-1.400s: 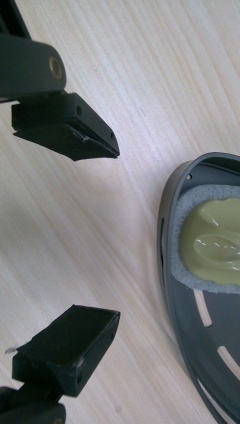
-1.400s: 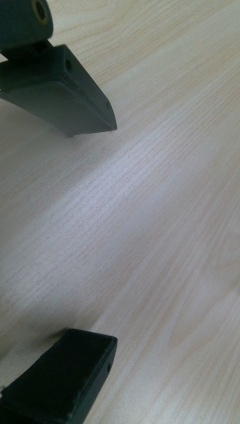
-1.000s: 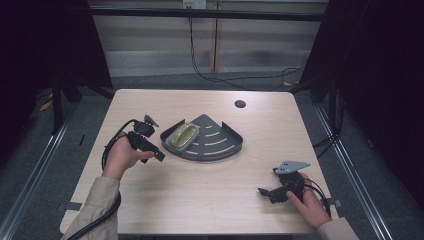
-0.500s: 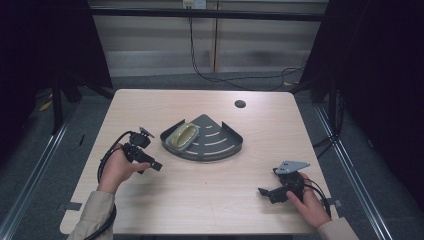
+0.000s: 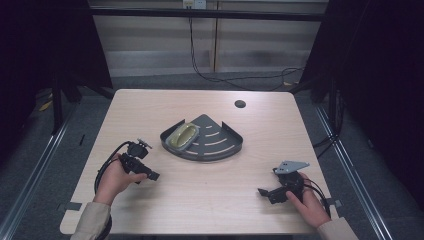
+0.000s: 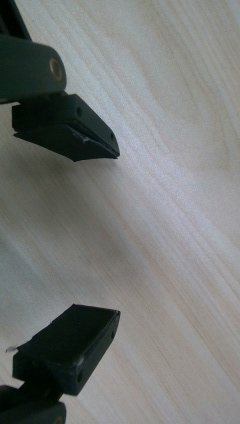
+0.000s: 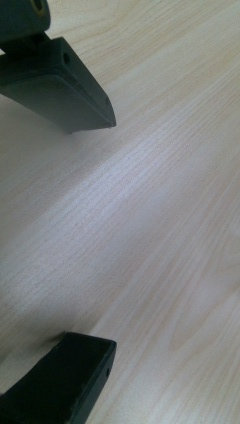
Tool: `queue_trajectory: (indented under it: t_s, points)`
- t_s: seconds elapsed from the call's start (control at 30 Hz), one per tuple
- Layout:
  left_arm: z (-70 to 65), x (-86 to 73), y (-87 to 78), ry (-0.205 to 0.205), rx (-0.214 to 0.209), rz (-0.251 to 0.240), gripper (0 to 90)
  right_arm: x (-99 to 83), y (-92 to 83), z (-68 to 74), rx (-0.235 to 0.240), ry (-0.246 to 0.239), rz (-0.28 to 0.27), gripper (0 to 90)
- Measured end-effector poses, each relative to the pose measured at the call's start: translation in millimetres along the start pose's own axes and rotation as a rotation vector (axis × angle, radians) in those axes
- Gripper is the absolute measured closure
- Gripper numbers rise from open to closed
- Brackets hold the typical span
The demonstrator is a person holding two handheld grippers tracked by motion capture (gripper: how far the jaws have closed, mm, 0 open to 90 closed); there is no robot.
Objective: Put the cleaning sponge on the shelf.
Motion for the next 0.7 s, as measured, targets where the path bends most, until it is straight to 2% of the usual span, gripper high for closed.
queue_trajectory:
  t_s: [0.17,0.2,0.3,0.53,0.7]
  points:
    - [-1.3,-4.8,4.0,0.006,0.002,-0.015,22.2,0.0,0.0,0.0,0.000,0.000,0.000,1.8]
    - [-1.5,-6.6,4.1,0.013,0.000,-0.005,22.2,0.0,0.1,0.0,0.000,0.000,0.000,1.8]
    - [-2.4,-7.4,5.4,0.015,0.005,-0.030,21.9,0.0,0.0,0.1,0.000,0.000,0.000,1.8]
    - [-4.2,-11.0,7.5,0.075,0.025,-0.082,16.8,0.0,0.1,0.0,0.001,-0.001,0.000,1.7]
    - [-4.5,-14.2,7.6,0.079,0.029,-0.119,16.2,0.1,0.2,0.1,0.002,-0.001,-0.001,1.7]
Point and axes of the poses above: each handheld gripper's, and its own axes: y roughly forward along the jaws, x roughly out of its top, z roughly to its left, the point moved 6 cm from there along y, roughly forward along the jaws, and after that the axes turned 9 degrees about x, right-handed, at the moved point
